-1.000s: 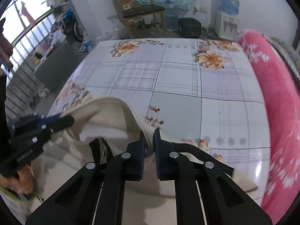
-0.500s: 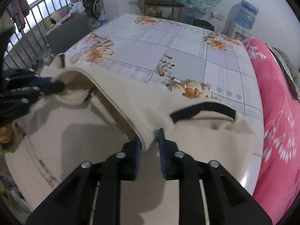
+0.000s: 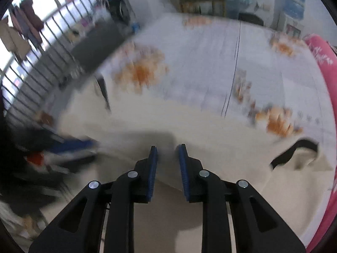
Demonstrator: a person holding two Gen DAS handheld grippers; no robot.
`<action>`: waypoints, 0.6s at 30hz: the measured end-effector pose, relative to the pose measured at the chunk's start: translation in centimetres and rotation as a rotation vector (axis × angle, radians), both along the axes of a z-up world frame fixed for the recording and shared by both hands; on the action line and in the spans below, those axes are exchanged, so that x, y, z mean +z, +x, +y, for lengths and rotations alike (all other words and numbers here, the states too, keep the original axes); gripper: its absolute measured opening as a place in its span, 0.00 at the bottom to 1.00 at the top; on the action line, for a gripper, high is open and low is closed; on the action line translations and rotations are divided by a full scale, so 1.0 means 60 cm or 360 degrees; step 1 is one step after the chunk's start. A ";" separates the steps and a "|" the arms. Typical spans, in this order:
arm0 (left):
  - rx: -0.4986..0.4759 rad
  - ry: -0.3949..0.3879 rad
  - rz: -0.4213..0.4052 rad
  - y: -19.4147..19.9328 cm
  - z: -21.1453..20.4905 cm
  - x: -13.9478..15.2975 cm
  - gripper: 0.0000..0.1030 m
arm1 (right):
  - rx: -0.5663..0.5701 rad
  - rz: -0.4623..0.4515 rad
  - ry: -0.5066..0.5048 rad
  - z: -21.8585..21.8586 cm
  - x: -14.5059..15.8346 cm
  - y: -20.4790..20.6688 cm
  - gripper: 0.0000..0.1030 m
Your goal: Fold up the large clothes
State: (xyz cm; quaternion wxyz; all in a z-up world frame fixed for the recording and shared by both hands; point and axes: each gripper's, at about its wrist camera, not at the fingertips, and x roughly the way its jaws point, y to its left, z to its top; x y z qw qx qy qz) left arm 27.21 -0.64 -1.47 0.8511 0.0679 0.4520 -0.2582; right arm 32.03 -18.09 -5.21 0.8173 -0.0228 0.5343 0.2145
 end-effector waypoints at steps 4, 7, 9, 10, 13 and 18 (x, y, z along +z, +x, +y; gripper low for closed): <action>-0.0016 -0.0247 -0.0043 -0.011 0.026 0.047 0.17 | 0.0044 -0.0079 -0.0085 0.006 -0.004 -0.022 0.21; 0.0046 -0.0261 -0.0037 0.022 0.000 0.046 0.17 | 0.0046 -0.0080 -0.0102 0.008 -0.005 -0.021 0.21; 0.0076 -0.0214 0.0051 0.049 -0.022 0.018 0.17 | 0.0042 -0.0069 -0.0101 0.006 -0.002 -0.026 0.21; 0.0099 -0.0164 0.0115 0.063 -0.033 -0.005 0.17 | 0.0040 -0.0060 -0.0103 0.001 0.000 -0.030 0.21; 0.0154 -0.0084 0.0248 0.079 -0.039 -0.058 0.17 | -0.0008 -0.0107 -0.0088 -0.026 0.018 -0.051 0.21; 0.0178 -0.0152 0.0247 0.071 -0.029 -0.062 0.17 | -0.0078 -0.0151 -0.0233 -0.072 0.010 -0.063 0.21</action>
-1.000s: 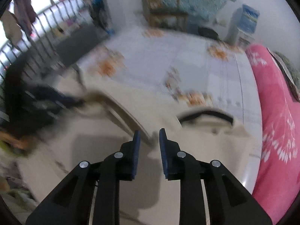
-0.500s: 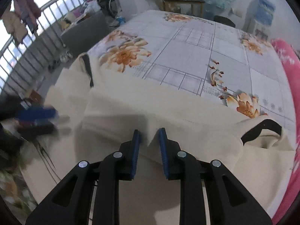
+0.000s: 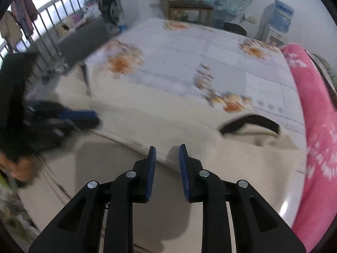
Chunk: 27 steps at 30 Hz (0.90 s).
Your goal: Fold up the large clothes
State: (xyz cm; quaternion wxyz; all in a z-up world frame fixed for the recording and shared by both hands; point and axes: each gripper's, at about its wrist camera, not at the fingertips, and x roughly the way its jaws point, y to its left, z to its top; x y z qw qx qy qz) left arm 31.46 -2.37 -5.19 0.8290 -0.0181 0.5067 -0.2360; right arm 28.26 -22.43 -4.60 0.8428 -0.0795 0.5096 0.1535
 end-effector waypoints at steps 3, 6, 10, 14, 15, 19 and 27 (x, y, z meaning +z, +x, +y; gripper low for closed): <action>0.0009 -0.0028 0.0011 0.001 0.003 -0.003 0.17 | -0.0011 0.0035 0.0008 -0.017 -0.013 0.007 0.21; 0.0008 -0.0024 -0.0003 -0.002 0.006 -0.004 0.17 | -0.0088 -0.0015 -0.0093 -0.012 0.012 0.008 0.21; 0.0006 -0.0039 -0.0008 -0.005 0.010 -0.005 0.17 | -0.0086 -0.0066 -0.0041 -0.004 0.034 0.007 0.21; 0.0006 -0.0064 -0.0016 -0.007 0.014 -0.005 0.17 | -0.0146 0.0038 -0.0137 -0.013 -0.019 0.022 0.21; 0.0005 -0.0066 -0.0019 -0.008 0.014 -0.005 0.17 | -0.0167 0.0037 -0.0109 -0.017 -0.016 0.022 0.21; 0.0009 -0.0096 -0.0018 -0.007 0.019 -0.006 0.17 | -0.0219 0.0011 -0.0063 0.001 0.026 0.014 0.21; 0.0039 -0.0149 -0.0012 -0.006 0.024 -0.009 0.17 | -0.0132 0.0026 -0.0007 0.066 -0.025 0.015 0.38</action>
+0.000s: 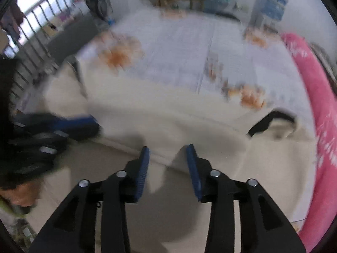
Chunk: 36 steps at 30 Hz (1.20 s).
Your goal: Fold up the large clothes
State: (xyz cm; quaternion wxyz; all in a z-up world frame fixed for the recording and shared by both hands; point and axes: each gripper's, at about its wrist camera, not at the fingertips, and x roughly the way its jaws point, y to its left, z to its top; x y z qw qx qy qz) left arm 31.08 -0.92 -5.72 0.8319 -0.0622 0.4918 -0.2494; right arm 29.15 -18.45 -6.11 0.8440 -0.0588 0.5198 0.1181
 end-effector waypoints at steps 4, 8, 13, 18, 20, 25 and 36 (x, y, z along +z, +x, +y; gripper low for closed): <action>0.0034 0.0032 0.0004 -0.003 0.001 0.007 0.21 | -0.0034 0.0008 -0.0020 0.009 0.028 -0.025 0.39; 0.0120 0.0037 -0.0044 -0.024 0.029 0.054 0.34 | -0.0019 -0.0090 0.0000 -0.001 0.071 -0.073 0.53; 0.0209 0.0095 -0.0213 -0.100 0.093 0.133 0.43 | 0.0033 -0.0147 0.0074 -0.008 0.102 -0.152 0.65; 0.0350 0.0115 -0.0265 -0.205 0.183 0.159 0.45 | 0.0092 -0.0100 0.0163 -0.003 0.090 -0.227 0.68; 0.0409 0.0117 -0.0260 -0.247 0.213 0.153 0.45 | 0.0112 -0.0067 0.0179 0.006 0.077 -0.247 0.68; 0.0506 0.0150 -0.0204 -0.333 0.257 0.105 0.45 | 0.0193 -0.0011 0.0163 0.032 0.034 -0.290 0.68; 0.0533 0.0235 -0.0088 -0.344 0.258 0.022 0.37 | 0.0137 0.0081 0.0223 0.023 -0.007 -0.299 0.69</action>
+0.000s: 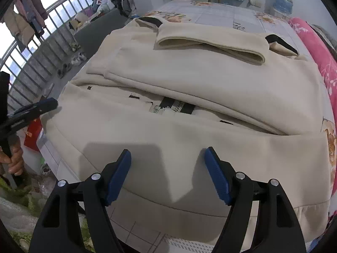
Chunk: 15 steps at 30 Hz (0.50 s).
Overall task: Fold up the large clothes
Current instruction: 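Grasp the jacket edge with the left tool and lift it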
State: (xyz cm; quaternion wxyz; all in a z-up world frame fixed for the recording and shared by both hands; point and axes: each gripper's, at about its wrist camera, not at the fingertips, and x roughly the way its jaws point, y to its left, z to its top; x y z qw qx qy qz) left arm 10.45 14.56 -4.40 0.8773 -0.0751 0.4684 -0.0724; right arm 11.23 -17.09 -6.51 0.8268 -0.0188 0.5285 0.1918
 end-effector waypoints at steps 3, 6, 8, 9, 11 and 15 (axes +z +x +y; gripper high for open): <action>0.0015 -0.0039 0.0051 0.013 0.009 -0.016 0.36 | 0.0005 -0.0004 -0.0031 0.006 0.000 0.001 0.69; 0.0007 -0.0111 0.0048 0.020 0.018 -0.023 0.36 | 0.0005 -0.0005 -0.0059 0.012 -0.001 0.006 0.70; 0.0008 -0.0171 0.0031 0.024 0.024 -0.022 0.36 | 0.0003 -0.0004 -0.0065 0.012 -0.001 0.006 0.70; 0.0008 -0.0210 0.0020 0.026 0.029 -0.023 0.36 | 0.0002 -0.0004 -0.0068 0.013 -0.001 0.007 0.70; 0.0000 -0.0259 0.0002 0.032 0.035 -0.027 0.36 | -0.0003 -0.0003 -0.0074 0.015 -0.002 0.008 0.71; -0.0038 -0.0354 -0.0044 0.041 0.041 -0.028 0.36 | -0.0001 -0.0001 -0.0087 0.017 -0.004 0.012 0.71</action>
